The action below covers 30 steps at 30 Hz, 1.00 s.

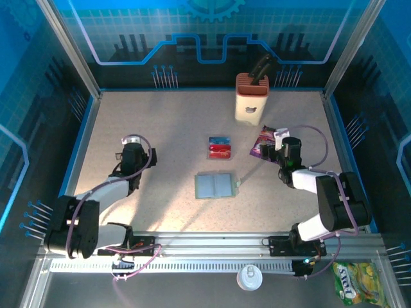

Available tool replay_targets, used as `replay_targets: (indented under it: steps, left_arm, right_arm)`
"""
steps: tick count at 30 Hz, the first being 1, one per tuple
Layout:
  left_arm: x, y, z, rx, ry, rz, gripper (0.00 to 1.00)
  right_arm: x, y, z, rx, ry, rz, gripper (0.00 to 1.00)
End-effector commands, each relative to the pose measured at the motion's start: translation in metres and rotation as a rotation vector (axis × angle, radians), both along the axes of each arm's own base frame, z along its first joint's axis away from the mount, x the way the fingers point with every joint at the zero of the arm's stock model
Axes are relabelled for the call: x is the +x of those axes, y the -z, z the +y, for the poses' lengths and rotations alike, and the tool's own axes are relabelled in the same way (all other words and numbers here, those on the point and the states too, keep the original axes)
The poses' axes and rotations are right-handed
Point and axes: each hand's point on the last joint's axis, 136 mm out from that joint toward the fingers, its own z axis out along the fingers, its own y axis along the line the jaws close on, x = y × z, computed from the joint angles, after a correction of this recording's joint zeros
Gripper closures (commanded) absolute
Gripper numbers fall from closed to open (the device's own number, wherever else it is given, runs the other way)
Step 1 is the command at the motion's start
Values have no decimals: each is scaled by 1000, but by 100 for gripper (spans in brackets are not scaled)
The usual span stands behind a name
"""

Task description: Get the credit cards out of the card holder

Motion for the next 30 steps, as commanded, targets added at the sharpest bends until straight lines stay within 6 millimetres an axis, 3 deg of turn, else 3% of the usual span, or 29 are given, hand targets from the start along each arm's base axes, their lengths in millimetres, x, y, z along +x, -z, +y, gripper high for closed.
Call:
replay_targets:
  steps: [1,3,10,15,30]
  left_arm:
    - [26,-34,4,-31,39,-227,1]
    - [29,-39,3,-49,69,-296,1]
    - [35,-16,-9,-92,179,-330,1]
    - [42,-10,-16,-83,204,-258,1]
    - [45,-10,-23,-74,241,-250,1]
  right_arm:
    - [1,-12,1,63,-21,-155,0]
    - [-7,-15,1,74,-36,-192,0]
    - [0,-13,-10,75,28,-164,0]
    - [1,-12,-9,69,31,-157,0]
    - [0,-12,-7,73,14,-160,0]
